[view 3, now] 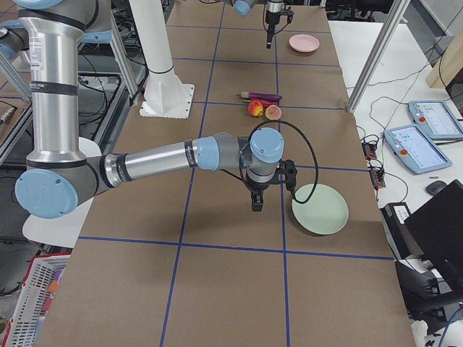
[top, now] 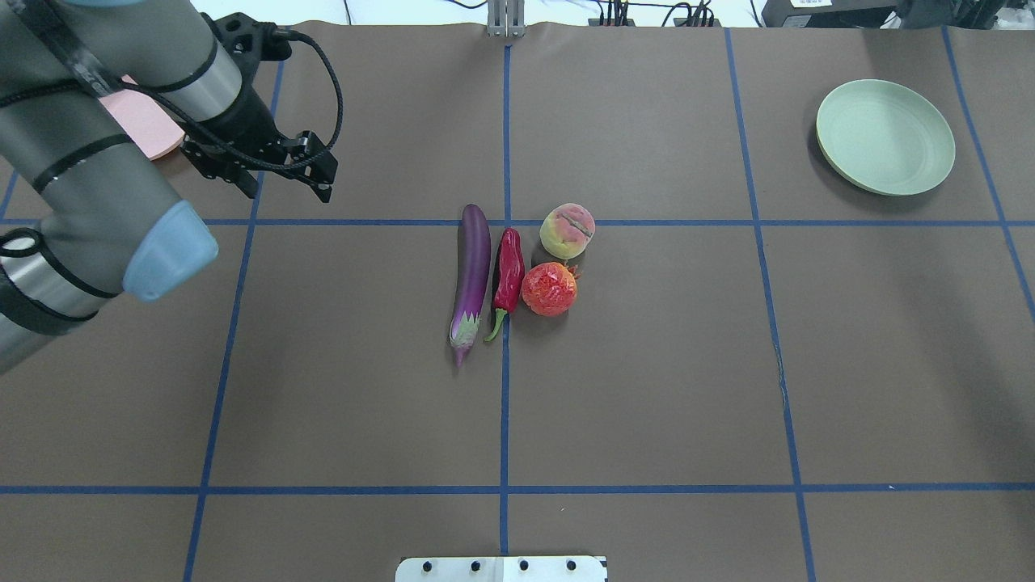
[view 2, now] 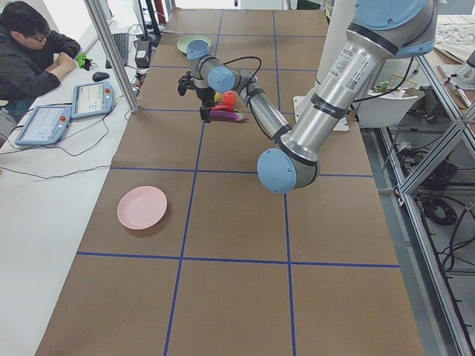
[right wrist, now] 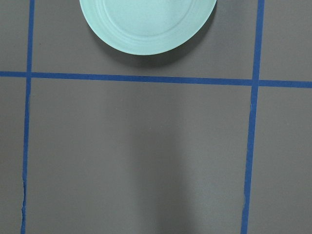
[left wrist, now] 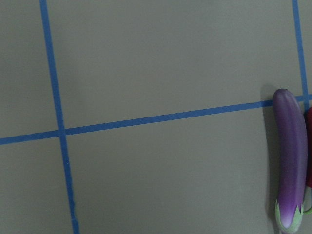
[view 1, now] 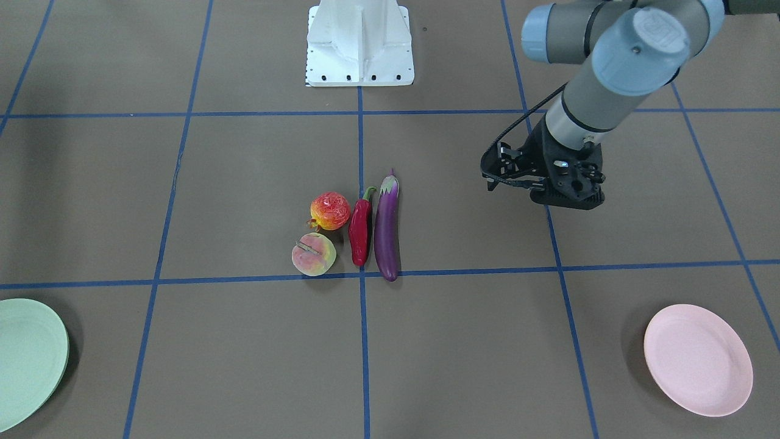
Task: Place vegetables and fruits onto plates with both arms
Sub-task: 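Reach the left gripper down to the purple eggplant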
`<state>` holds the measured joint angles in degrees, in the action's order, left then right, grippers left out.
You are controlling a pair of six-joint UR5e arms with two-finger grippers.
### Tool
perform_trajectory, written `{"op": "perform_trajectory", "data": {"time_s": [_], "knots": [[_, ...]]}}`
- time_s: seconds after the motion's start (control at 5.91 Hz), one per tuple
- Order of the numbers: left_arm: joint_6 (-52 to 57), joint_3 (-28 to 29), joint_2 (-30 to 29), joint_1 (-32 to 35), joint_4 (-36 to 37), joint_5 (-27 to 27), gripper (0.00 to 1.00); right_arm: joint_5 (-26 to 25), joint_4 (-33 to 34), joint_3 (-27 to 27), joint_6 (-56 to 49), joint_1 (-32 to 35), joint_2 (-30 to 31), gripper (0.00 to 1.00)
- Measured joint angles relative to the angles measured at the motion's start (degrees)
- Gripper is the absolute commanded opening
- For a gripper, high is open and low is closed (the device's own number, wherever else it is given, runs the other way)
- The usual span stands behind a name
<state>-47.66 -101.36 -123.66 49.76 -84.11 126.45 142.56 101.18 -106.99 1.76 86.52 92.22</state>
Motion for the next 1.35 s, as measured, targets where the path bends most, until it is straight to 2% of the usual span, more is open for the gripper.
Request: {"op": "perform_trajectory", "data": {"time_s": [0.17, 0.51, 0.85, 1.35], "knots": [[-4.5, 2.2, -0.9, -3.5, -3.7, -3.3, 1.00, -0.1, 0.0, 0.0, 0.0, 0.0, -0.4, 1.00], [-10.5, 9.5, -6.1, -9.7, -9.2, -8.8, 1.00, -0.2, 0.0, -0.1, -0.1, 0.0, -0.8, 1.00], [-11.8, 13.4, -8.9, -14.2, -12.5, -11.5, 1.00, -0.3, -0.1, 0.0, -0.1, 0.0, -0.9, 1.00], [-11.9, 20.5, -11.5, -17.0, -17.4, -12.5, 1.00, -0.4, -0.1, 0.0, 0.0, 0.0, -0.9, 1.00]]}}
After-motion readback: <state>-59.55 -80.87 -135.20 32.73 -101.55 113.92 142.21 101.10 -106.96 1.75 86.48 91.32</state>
